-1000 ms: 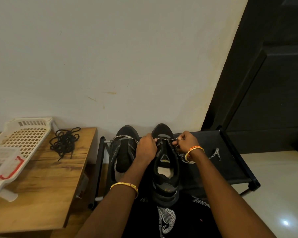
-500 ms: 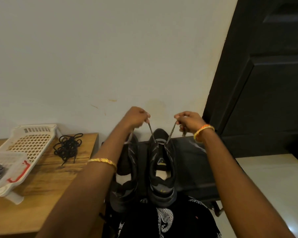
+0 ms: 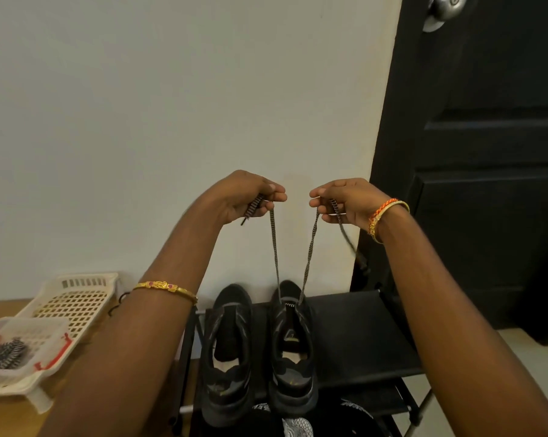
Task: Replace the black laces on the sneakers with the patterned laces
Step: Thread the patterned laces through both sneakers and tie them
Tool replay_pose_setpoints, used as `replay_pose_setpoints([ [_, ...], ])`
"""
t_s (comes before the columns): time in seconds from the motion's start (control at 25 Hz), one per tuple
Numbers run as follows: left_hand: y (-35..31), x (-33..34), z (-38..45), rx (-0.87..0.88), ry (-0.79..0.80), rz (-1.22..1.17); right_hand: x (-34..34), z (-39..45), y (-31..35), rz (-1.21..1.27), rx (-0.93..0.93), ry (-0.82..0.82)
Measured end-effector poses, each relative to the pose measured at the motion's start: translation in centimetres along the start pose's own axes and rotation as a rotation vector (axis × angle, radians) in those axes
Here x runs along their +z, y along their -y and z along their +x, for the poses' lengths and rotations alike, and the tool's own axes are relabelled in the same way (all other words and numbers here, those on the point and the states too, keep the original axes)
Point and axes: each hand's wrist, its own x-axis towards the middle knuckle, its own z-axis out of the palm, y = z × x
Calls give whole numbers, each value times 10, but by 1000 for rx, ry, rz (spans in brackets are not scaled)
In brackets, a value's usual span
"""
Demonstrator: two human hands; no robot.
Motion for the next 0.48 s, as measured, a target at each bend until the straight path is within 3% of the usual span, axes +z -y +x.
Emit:
replay_pose_setpoints([
  [0.48, -30, 0, -26, 118, 1, 63, 2, -13, 35, -79, -132, -74],
])
